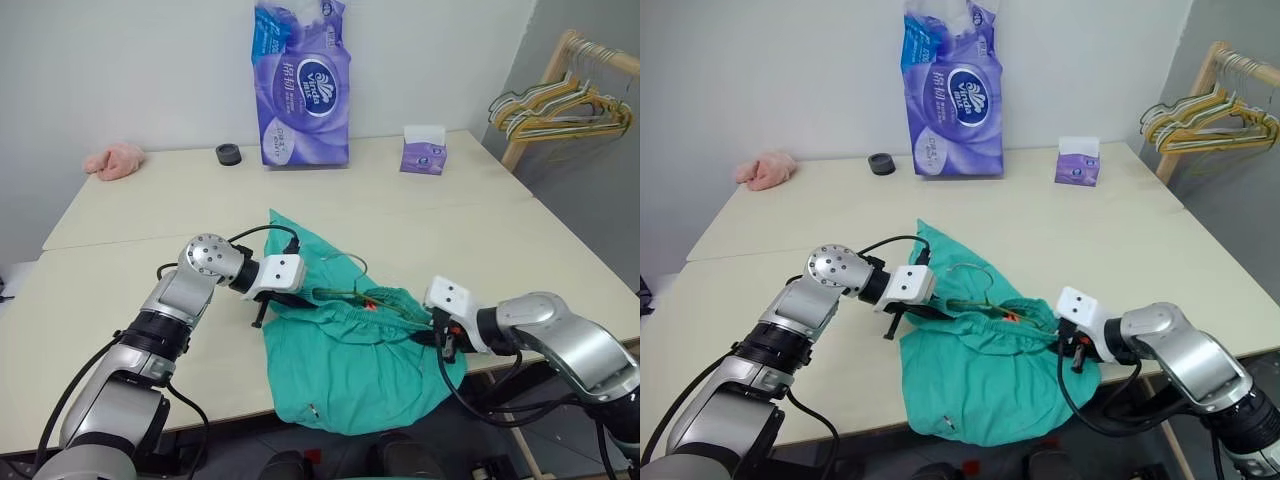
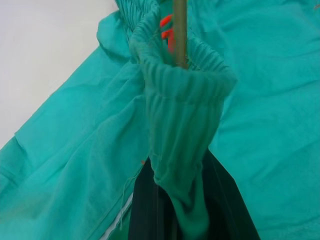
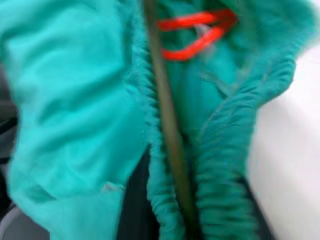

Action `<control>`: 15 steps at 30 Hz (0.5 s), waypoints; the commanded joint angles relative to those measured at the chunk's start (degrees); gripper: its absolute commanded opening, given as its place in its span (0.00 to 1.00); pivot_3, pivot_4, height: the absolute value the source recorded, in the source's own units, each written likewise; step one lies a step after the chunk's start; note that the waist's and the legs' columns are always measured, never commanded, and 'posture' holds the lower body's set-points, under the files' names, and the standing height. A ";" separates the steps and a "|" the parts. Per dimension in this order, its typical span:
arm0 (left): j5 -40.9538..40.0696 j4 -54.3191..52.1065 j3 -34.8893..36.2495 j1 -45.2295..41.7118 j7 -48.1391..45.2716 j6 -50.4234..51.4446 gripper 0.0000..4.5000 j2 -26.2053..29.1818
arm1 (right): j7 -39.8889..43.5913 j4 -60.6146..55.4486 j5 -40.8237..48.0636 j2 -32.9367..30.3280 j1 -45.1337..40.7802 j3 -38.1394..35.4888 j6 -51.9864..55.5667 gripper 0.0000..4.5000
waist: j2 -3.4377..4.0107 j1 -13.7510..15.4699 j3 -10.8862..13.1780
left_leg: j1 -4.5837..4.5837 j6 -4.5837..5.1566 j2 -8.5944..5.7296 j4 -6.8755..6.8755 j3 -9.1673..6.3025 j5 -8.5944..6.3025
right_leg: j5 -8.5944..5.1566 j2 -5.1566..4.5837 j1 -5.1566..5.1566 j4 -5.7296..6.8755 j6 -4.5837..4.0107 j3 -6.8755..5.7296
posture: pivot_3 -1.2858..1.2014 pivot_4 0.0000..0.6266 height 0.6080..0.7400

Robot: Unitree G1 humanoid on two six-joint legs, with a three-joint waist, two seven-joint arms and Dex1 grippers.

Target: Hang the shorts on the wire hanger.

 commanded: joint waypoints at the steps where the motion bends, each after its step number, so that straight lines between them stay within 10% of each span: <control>1: 0.04 -0.37 0.62 -1.08 0.53 -0.92 0.00 0.41 | -3.40 -2.53 0.94 1.00 0.38 -4.46 2.84 0.48 | 0.00 -0.04 0.00 | 0.00 0.00 0.00 0.00 0.00 0.00 | 0.00 0.00 0.00 0.01 0.00 0.00 | 0.44 0.04 1.00; 3: 0.11 -0.20 0.55 -1.18 0.73 -1.11 0.00 0.31 | -3.87 -4.19 2.21 0.96 1.01 -5.81 5.31 0.63 | 0.00 -0.04 0.00 | 0.00 0.00 0.00 -0.01 0.00 0.00 | 0.00 0.01 0.00 0.02 0.00 0.00 | 0.44 0.04 1.00; 15: 0.67 1.30 0.63 -1.70 1.56 -2.43 0.00 0.14 | -5.30 -11.83 8.40 -1.55 9.97 -14.88 12.57 0.55 | -0.01 0.07 -0.01 | 0.00 0.00 0.00 0.00 0.01 0.00 | -0.03 0.02 0.03 0.00 0.04 0.01 | 0.44 0.05 1.00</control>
